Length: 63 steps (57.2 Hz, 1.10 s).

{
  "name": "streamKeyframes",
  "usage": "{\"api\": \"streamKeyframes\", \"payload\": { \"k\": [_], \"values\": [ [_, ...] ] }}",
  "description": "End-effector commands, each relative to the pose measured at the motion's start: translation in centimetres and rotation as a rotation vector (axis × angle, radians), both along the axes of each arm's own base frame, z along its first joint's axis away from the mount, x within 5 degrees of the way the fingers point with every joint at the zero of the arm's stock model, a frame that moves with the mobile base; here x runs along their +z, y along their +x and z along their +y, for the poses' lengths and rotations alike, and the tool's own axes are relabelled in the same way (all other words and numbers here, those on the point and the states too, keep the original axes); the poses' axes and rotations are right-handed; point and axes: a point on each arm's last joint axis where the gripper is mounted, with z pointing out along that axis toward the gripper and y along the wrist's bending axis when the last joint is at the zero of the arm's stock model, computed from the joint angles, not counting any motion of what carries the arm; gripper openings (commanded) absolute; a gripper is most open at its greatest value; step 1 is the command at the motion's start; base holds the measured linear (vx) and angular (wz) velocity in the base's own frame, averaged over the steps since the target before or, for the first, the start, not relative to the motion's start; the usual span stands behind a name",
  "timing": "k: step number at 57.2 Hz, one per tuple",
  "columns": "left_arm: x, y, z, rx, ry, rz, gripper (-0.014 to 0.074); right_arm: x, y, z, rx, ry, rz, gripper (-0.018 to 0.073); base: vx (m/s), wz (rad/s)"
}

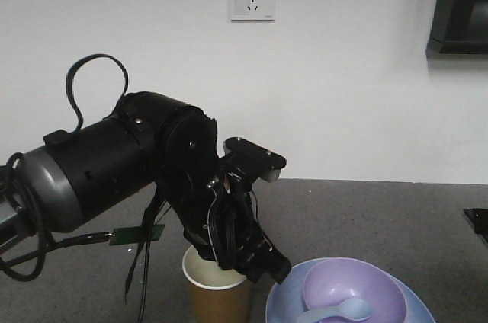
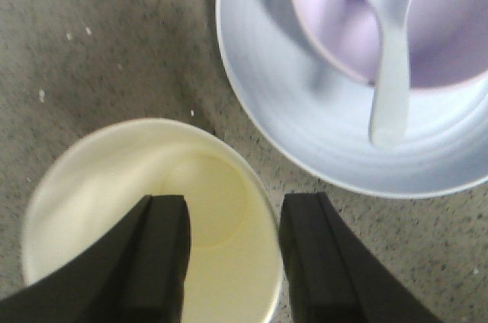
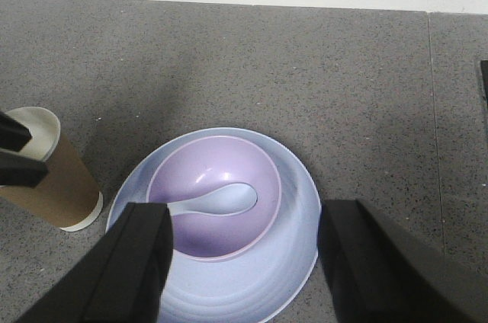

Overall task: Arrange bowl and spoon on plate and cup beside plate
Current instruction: 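Slide the paper cup with the left gripper toward the plate, then open the left gripper and lift it away from the cup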

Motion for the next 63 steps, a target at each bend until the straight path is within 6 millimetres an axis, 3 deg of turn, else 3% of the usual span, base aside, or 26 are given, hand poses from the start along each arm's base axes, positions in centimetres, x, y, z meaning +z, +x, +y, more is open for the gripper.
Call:
{"api": "streamKeyframes", "payload": {
  "k": [1, 17, 25, 29, 34, 38, 40, 46, 51, 63],
  "values": [
    [4.3, -1.2, 0.7, -0.005, -0.085, -0.091, 0.0419, 1.6, -0.1, -0.1, -0.009, 0.012, -0.103, 0.0477, 0.0, 0.0],
    [8.0, -2.0, 2.3, 0.024, -0.119, -0.209, 0.0409, 1.5, -0.1, 0.0, -0.008, 0.011, -0.095, 0.0477, 0.0, 0.0],
    [10.5, -2.9, 4.4, 0.08, -0.095, -0.32, 0.0298, 1.5, -0.1, -0.1, -0.009, 0.005, -0.097, 0.0436, 0.0, 0.0],
    [12.1, -3.7, 5.8, 0.11, -0.094, -0.385, 0.018, 1.5, -0.1, -0.1, -0.011, -0.005, -0.098, 0.0356, 0.0, 0.0],
    [14.1, -5.1, 7.7, 0.134, -0.101, -0.468, 0.0008, 1.6, -0.3, -0.3, -0.01, -0.043, -0.108, 0.0169, 0.0, 0.0],
    [14.8, -6.0, 9.0, 0.142, -0.118, -0.515, -0.0009, 1.8, -0.8, -0.5, -0.002, -0.08, -0.13, 0.0011, 0.0, 0.0],
    [15.3, -6.8, 10.0, 0.152, -0.153, -0.548, -0.0008, 1.9, -1.2, -0.5, 0.006, -0.095, -0.146, -0.0015, 0.0, 0.0],
    [14.4, -8.7, 12.5, 0.18, -0.22, -0.607, -0.0007, 3.1, -3.4, -0.6, 0.04, -0.151, -0.272, -0.0013, 0.0, 0.0],
    [12.2, -11.2, 14.6, 0.188, -0.305, -0.664, -0.0008, 3.1, -5.6, -0.5, 0.061, -0.152, -0.433, -0.0011, 0.0, 0.0],
    [6.6, -16.8, 18.1, 0.14, -0.537, -0.815, -0.0005, -0.8, -9.1, -0.7, 0.02, -0.087, -0.673, -0.0011, 0.0, 0.0]
  ]
}}
